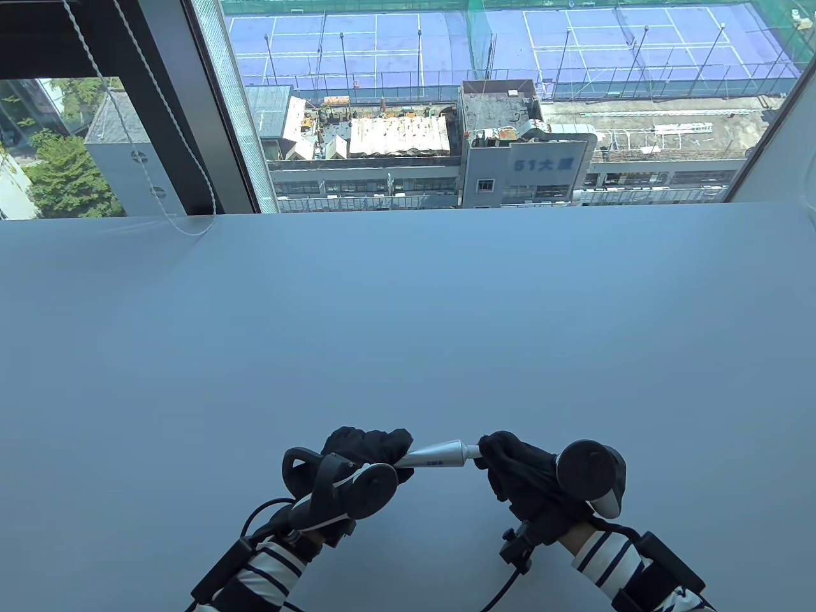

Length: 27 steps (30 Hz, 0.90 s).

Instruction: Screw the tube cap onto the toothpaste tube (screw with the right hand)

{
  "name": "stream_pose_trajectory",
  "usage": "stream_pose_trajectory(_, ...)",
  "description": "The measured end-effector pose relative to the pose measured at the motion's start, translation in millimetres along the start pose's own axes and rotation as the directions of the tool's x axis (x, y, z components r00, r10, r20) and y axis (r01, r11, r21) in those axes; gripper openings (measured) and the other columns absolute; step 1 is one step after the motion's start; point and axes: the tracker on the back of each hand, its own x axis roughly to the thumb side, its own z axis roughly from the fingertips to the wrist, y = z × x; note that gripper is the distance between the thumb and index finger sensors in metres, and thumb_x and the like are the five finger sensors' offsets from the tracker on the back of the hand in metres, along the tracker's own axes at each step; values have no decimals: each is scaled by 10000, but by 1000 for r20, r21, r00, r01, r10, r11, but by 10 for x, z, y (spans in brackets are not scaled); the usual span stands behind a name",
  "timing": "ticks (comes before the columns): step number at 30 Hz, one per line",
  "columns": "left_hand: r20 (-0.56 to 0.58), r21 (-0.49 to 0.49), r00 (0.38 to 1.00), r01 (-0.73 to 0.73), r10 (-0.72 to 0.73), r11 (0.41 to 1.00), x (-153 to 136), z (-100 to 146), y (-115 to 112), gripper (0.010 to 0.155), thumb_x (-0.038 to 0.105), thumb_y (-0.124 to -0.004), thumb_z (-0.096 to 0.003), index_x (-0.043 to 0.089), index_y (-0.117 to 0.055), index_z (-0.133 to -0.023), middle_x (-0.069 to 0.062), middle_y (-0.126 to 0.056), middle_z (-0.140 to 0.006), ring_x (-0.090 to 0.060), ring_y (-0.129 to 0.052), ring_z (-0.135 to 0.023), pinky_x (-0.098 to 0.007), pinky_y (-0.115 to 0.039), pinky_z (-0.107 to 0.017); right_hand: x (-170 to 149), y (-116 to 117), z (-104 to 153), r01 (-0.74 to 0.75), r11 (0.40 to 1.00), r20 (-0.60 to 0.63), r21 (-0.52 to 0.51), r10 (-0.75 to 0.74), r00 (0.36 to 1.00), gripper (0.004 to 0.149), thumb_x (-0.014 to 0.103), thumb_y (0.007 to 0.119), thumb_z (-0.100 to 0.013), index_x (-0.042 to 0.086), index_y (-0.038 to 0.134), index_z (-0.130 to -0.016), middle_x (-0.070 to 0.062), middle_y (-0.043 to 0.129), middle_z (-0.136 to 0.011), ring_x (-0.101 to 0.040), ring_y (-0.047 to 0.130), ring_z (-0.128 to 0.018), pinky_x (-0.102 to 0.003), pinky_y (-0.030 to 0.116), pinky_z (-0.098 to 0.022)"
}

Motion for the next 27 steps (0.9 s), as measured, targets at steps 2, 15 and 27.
stream_pose_trajectory(2,-7,-2,1000,-9,9,1000,-14,-2,-1,694,678,-802,-386,312,-677,-962,-60,-838,-885,-281,-903,-777,-456,-731,-675,-3,6,-9,22,1000,26,22,-22,999,650,456,485,-641,-128,712,-816,-120,887,-315,-334,905,-268,-577,741,-260)
stream_pose_trajectory(15,31,1,999,-7,7,1000,52,8,8,686,668,-805,-390,319,-671,-965,-56,-831,-896,-279,-894,-793,-455,-723,-686,132,93,-11,-167,983,158,83,152,976,515,334,551,-649,-108,675,-880,-215,865,-540,-351,892,-346,-563,736,-265)
stream_pose_trajectory(27,78,108,965,242,-251,964,187,49,29,684,652,-807,-392,353,-626,-979,-32,-796,-937,-267,-862,-845,-451,-703,-716,-107,149,5,264,962,-300,68,-233,925,518,364,542,-665,-41,855,-589,-24,857,-192,-215,903,-103,-461,784,-104)
